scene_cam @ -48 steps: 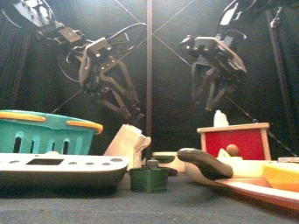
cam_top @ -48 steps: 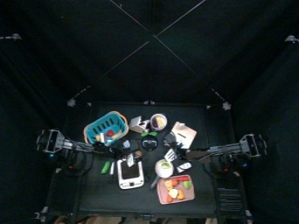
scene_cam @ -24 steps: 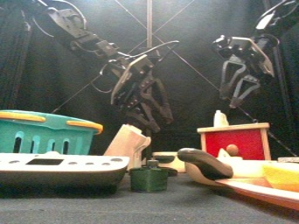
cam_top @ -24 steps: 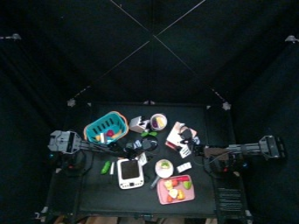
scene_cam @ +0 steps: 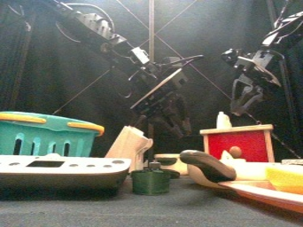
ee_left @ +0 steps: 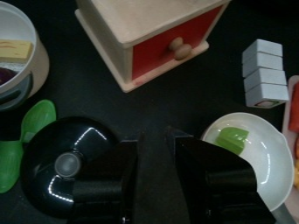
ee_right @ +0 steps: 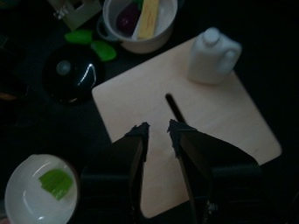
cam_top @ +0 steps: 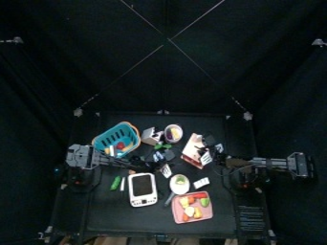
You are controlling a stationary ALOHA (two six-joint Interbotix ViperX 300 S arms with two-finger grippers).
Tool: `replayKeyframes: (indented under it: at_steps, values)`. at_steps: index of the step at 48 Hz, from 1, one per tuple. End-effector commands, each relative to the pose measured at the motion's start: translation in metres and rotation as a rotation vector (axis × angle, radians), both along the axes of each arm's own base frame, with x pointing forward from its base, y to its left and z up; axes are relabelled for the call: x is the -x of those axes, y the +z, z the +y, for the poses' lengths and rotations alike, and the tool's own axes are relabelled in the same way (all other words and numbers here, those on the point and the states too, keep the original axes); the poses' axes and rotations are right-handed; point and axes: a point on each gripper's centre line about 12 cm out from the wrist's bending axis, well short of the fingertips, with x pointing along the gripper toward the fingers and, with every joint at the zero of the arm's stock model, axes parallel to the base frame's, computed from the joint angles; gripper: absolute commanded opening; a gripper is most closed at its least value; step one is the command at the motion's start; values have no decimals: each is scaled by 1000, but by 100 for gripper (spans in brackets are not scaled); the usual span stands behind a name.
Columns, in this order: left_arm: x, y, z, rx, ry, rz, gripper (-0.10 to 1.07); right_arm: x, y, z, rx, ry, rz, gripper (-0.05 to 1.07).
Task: Grab detergent
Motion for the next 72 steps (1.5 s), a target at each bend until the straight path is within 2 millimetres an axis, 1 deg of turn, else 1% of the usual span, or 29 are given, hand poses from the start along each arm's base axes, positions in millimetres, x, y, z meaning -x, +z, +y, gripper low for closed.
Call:
replayKeyframes:
  at_steps: [1,6,10,14,18,24,33,42,48,51,56,66,72]
  values:
    - [-4,14,4,-9,19,-28,71,-1,16,-10,45,-22,-39,69]
    - [1,14,7,-25,39,-10,71,1,19,-16,67,-38,-39,73]
    - [7,19,11,-60,55,6,71,3,20,-17,75,-39,-40,81]
    - [19,24,14,-107,55,24,71,6,21,-16,73,-44,-49,88]
    - [29,30,14,-118,46,19,71,8,25,-17,75,-50,-63,96]
    - [49,35,12,-120,-3,7,71,11,31,-22,87,-80,-67,102]
    - [76,35,8,-136,-212,-54,71,15,32,-37,100,-143,-55,103]
    - [98,36,3,-144,-372,-94,71,9,36,-39,102,-106,-119,103]
    - [111,39,-5,-161,-478,-116,71,8,36,-48,102,-131,-119,103]
    - [117,41,-11,-163,-530,-129,71,9,33,-54,101,-151,-109,103]
    - [128,42,-20,-150,-606,-149,71,8,27,-57,89,-164,-90,103]
    - [145,44,-31,-176,-714,-176,71,5,16,-63,74,-179,-51,103]
    - [154,43,-35,-183,-745,-196,71,-2,8,-67,60,-169,-35,103]
